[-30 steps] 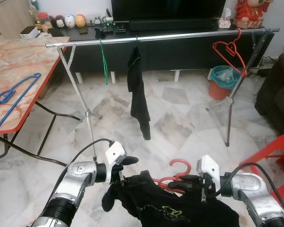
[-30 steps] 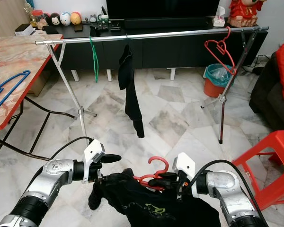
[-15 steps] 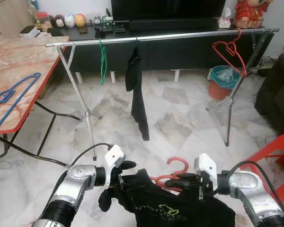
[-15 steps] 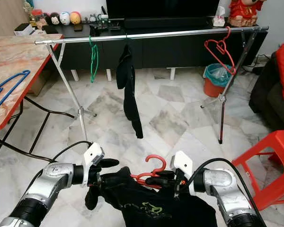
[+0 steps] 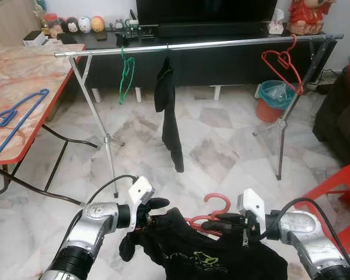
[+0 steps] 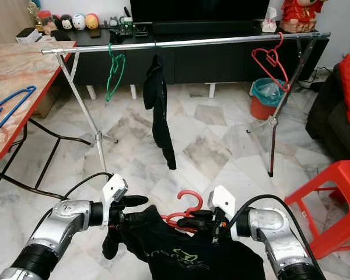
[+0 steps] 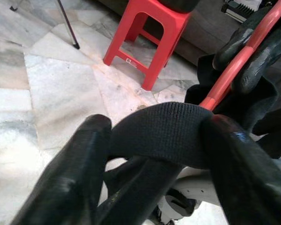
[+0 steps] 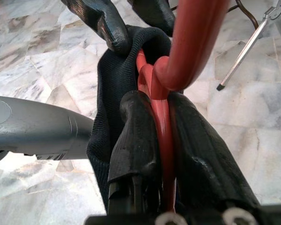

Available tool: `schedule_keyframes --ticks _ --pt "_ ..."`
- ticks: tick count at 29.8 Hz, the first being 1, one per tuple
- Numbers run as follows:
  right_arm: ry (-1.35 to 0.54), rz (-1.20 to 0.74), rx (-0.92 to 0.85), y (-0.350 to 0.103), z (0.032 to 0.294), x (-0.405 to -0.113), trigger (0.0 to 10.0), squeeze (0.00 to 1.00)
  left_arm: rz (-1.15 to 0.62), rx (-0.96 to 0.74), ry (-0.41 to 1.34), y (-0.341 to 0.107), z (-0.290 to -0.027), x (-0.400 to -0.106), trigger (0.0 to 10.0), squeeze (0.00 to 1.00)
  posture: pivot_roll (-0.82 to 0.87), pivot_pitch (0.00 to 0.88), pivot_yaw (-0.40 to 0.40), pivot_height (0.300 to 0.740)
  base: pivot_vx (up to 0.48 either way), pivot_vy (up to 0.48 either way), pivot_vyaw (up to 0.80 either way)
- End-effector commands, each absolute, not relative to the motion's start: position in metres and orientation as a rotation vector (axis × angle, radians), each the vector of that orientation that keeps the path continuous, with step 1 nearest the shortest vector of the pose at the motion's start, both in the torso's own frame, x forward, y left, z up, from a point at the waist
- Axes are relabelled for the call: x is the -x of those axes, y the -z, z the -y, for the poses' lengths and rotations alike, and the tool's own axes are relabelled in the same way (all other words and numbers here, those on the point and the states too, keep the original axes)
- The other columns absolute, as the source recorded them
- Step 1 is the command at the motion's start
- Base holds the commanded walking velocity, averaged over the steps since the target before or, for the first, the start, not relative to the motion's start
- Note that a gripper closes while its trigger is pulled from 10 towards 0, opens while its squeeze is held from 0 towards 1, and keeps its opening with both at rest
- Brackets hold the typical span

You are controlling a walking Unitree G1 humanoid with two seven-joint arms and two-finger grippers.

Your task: Hang hanger

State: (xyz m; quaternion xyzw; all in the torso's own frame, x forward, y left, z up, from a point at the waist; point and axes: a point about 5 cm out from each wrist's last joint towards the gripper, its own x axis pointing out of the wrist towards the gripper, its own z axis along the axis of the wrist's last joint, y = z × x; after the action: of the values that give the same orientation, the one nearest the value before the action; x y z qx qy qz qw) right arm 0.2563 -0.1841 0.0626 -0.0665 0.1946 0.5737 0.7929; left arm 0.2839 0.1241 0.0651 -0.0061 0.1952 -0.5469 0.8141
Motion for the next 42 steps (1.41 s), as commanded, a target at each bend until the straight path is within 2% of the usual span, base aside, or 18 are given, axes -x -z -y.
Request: schedule_keyframes --ticks 1,16,23,30,39,42 --pt "-1.259 -0.367 0.161 -0.073 0.177 -0.263 10.0 0.00 -0.415 0.022 1.173 -0.066 -0.124 -0.283 0.0 0.00 0.00 0.038 0.002 0.740 0.000 0.000 0.00" --pt "-1.251 -0.370 0.164 -0.074 0.178 -0.264 10.0 0.00 -0.416 0.040 1.207 -0.068 -0.123 -0.279 0.0 0.00 0.00 0.040 0.001 0.740 0.000 0.000 0.00" --pt "-1.247 -0.378 0.165 -0.072 0.177 -0.263 10.0 0.00 -0.363 0.019 1.105 -0.071 -0.130 -0.290 0.0 0.00 0.00 0.041 0.001 0.740 0.000 0.000 0.00" --pt "-1.210 -0.402 0.192 -0.067 0.183 -0.264 10.0 0.00 -0.385 -0.067 1.053 -0.066 -0.141 -0.292 0.0 0.00 0.00 0.041 0.001 0.740 0.000 0.000 0.00" --pt "-1.150 -0.485 0.267 -0.056 0.197 -0.259 10.0 0.00 -0.444 -0.305 0.926 -0.055 -0.167 -0.298 0.0 0.00 0.00 0.042 0.002 0.740 0.000 0.000 0.00" --pt "-1.156 -0.492 0.266 -0.054 0.198 -0.257 10.0 0.00 -0.449 -0.315 0.915 -0.051 -0.168 -0.298 0.0 0.00 0.00 0.042 0.002 0.740 0.000 0.000 0.00"
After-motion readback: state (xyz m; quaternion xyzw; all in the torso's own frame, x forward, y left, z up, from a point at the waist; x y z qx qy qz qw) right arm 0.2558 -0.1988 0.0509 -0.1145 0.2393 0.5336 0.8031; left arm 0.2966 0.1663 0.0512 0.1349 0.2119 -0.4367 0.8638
